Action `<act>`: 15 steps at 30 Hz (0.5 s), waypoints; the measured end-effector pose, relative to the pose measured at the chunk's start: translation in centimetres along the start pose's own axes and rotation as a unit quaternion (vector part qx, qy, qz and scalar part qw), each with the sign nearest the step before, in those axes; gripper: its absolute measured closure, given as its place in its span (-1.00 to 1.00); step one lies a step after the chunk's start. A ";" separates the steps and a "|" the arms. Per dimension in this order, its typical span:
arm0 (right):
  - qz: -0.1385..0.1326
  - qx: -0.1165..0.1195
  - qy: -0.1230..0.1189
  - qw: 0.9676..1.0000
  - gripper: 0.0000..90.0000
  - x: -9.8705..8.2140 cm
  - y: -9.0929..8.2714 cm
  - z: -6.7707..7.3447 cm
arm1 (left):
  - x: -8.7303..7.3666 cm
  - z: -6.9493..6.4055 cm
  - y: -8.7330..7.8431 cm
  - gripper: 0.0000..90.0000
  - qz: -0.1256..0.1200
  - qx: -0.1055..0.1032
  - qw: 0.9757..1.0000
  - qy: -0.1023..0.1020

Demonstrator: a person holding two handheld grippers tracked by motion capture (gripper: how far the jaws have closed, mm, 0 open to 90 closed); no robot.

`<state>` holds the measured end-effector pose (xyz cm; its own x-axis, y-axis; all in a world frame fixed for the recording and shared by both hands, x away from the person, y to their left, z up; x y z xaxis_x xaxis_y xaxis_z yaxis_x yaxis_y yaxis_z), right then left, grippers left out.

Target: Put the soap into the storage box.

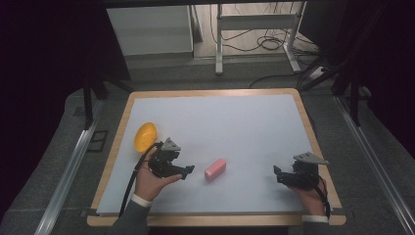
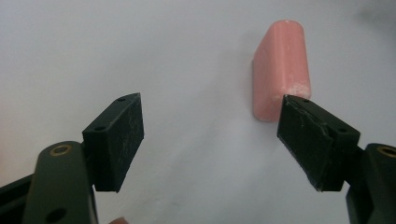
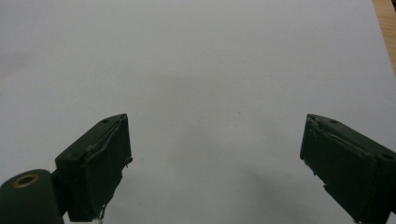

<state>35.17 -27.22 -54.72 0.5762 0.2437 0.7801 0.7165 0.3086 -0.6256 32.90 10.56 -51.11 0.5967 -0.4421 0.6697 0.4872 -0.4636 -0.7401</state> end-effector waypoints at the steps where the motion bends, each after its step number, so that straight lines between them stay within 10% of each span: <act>1: 0.000 0.000 0.000 1.000 -0.81 0.0 0.0 0.0 | 0.0 0.0 0.0 -0.48 0.000 0.000 1.000 0.000; 15: 0.000 0.000 0.000 1.000 -0.81 0.1 -0.2 0.0 | 1.3 -2.3 2.0 -0.48 0.015 -0.018 0.999 0.026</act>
<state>35.09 -27.23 -54.50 0.5763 0.2436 0.7801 0.7163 0.3089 -0.6257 33.18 7.25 -51.53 0.5754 -0.4956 0.6506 0.4460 -0.4766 -0.7576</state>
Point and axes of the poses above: each handheld gripper's, and its own axes: y roughly forward along the jaws, x roughly out of its top, z roughly to its left, the point moved 6 cm from there along y, roughly forward along the jaws, and after that the axes turned 3 degrees about x, right-handed, at the moved point
